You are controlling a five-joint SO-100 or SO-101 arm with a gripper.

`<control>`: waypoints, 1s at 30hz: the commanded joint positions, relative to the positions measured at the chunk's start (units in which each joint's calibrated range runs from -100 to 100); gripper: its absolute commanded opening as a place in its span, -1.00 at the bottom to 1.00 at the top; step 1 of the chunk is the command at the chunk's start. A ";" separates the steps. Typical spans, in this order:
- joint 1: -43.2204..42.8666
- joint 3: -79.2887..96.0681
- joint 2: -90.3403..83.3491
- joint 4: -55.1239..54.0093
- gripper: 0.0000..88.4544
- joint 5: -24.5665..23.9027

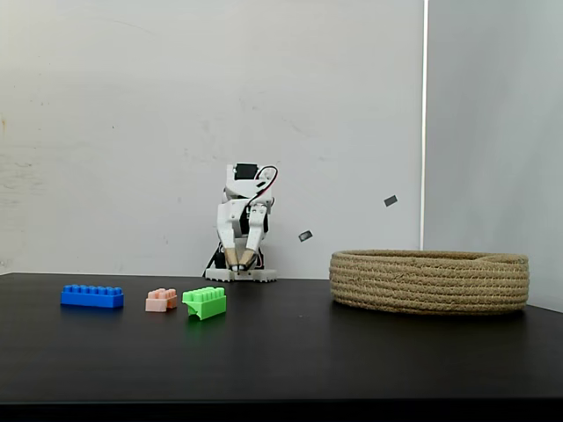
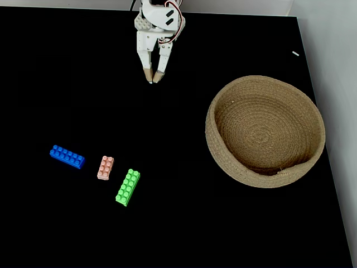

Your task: Place the lego blocks in the tray

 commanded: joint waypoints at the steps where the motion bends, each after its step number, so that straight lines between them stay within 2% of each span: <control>1: 0.59 -7.92 8.68 -4.81 -0.77 -0.29; 3: 0.43 -13.03 15.47 -5.72 -0.64 0.24; 11: 1.75 -38.66 48.58 -6.14 -0.44 -0.78; 21: 6.69 -63.01 75.23 -5.80 -0.39 -0.63; 30: 7.85 -79.79 91.57 -5.72 -0.38 -2.30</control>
